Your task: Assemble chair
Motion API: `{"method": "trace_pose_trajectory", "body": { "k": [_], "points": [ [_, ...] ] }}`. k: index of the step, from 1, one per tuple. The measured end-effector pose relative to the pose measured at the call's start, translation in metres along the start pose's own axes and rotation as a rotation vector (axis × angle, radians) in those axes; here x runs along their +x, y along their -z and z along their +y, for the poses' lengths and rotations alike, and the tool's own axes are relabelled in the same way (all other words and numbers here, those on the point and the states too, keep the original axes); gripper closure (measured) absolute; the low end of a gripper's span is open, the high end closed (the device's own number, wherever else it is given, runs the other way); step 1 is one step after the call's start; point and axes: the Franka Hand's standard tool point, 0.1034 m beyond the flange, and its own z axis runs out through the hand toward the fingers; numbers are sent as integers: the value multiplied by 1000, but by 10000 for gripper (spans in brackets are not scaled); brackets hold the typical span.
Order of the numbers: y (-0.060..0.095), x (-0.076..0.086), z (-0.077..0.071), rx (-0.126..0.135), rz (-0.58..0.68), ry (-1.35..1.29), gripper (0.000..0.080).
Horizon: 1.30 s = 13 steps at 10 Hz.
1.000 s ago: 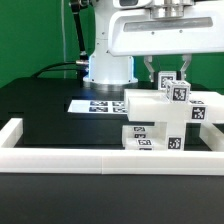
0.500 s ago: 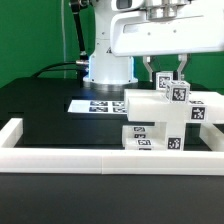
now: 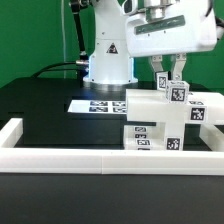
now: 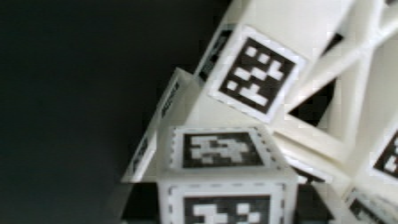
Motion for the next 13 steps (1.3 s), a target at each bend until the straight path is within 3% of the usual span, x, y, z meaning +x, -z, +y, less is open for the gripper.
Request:
{"method": "trace_pose_trajectory", "body": {
  "k": [2, 5, 6, 7, 13],
  "points": [
    [0, -1, -1, 8, -4, -221, 512],
    [-1, -3, -1, 0, -9, -236, 511],
    [0, -5, -2, -10, -19, -198, 320],
    [1, -6, -4, -7, -19, -162, 189],
    [2, -5, -7, -13, 0, 413, 151]
  ]
}}
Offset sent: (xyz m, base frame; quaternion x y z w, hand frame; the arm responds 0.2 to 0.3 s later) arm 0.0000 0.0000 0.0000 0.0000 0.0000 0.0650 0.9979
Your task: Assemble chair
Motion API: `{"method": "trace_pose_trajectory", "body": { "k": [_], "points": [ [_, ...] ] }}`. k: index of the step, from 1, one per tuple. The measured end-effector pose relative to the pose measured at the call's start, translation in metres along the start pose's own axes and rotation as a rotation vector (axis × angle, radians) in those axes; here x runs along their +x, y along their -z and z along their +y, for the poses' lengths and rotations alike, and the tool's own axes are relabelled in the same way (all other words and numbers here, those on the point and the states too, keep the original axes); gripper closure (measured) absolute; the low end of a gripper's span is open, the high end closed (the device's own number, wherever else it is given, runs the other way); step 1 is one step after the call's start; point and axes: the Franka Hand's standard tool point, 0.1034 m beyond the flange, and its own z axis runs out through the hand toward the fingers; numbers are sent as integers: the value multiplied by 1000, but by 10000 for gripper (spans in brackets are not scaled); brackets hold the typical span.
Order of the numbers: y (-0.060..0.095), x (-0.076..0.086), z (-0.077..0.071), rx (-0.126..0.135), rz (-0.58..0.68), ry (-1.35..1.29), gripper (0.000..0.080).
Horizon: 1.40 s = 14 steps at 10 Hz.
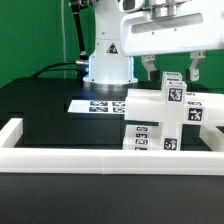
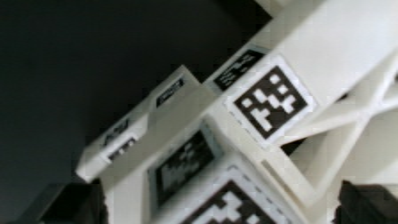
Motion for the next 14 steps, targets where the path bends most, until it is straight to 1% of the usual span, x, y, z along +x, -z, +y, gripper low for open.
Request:
{"method": "trace_pose_trajectory", "body": {
  "k": [1, 2, 3, 6, 7, 8, 10, 14],
  "points": [
    [1, 1, -1, -10, 6, 118, 151],
    [1, 1, -3, -32, 9, 227, 151],
    [1, 1, -3, -43, 11, 310, 151],
    [0, 1, -2, -47, 8, 485, 151],
    [0, 1, -1, -48, 7, 539, 172],
    [0, 1, -1, -48, 7, 539, 172],
    [0, 1, -1, -48, 7, 538, 516],
    [0, 1, -1, -47, 7, 503, 515]
  ]
}}
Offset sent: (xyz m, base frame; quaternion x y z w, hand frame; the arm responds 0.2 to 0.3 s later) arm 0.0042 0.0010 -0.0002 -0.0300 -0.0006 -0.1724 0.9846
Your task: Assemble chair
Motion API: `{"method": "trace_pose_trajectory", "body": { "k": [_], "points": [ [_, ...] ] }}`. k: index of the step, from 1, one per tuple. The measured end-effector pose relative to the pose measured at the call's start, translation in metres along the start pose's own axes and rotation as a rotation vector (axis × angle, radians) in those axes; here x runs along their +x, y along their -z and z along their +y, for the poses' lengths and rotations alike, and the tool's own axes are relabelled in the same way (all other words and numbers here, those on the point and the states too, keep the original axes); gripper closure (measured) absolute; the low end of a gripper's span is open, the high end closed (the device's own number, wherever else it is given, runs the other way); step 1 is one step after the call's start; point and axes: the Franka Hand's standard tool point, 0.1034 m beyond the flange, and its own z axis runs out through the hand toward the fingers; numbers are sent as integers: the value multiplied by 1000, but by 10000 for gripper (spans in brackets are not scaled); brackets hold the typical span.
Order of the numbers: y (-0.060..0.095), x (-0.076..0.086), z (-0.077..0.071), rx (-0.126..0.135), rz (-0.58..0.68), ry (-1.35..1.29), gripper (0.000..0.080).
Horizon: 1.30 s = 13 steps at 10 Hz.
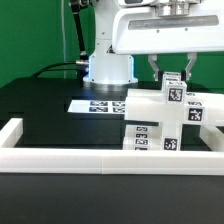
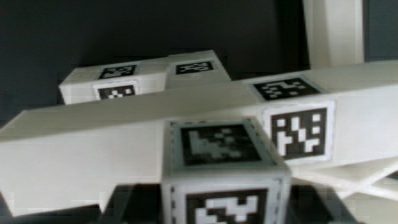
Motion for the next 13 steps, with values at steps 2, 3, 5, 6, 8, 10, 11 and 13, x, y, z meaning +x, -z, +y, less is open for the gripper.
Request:
{"method": "trace_pose_trajectory", "body": {
  "k": [2, 3, 5, 6, 8, 10, 11, 13],
  "points": [
    [0, 0, 1, 17, 5, -169, 515],
    [0, 1, 2, 28, 12, -294, 515],
    [-1, 2, 2, 37, 19, -448, 514],
    [-1, 3, 1, 47, 22, -558, 514],
    [0, 4, 0, 61, 26, -726, 514],
    [0, 3, -3, 76, 17, -902, 514],
    [-1, 2, -5, 80, 12, -993, 514],
    [-1, 1, -7, 86, 4, -1111, 514]
  ]
}}
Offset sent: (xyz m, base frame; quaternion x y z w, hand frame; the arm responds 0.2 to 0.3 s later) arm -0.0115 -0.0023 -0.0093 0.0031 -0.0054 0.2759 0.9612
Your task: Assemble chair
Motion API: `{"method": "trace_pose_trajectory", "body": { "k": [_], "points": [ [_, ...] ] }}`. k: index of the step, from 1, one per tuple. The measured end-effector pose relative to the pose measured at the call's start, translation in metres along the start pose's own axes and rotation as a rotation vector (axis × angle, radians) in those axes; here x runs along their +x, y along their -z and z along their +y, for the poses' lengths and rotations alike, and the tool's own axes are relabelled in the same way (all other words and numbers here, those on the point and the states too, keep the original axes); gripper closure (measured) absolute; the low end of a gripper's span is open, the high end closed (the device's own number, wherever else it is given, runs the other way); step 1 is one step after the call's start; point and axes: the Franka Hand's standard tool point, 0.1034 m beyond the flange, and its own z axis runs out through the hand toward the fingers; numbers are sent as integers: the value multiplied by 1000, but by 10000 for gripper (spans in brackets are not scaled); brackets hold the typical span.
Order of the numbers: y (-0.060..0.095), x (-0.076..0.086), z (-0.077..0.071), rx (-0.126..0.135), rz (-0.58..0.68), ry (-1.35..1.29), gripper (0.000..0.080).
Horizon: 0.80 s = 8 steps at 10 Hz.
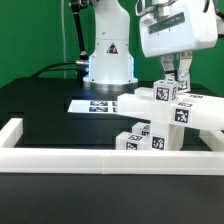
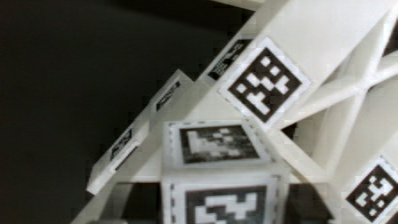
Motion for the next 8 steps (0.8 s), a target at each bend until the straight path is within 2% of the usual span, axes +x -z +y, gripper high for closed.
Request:
{"method": "trace_pose_trajectory", "body": {
  "k": [1, 4, 6, 8],
  "points": [
    [0, 0, 0, 0, 0, -1, 514],
    [2, -4, -3, -23, -6, 121, 185],
    [4, -1, -6, -13, -2, 327, 157],
    [4, 0, -5, -15, -2, 457, 151]
  ]
}}
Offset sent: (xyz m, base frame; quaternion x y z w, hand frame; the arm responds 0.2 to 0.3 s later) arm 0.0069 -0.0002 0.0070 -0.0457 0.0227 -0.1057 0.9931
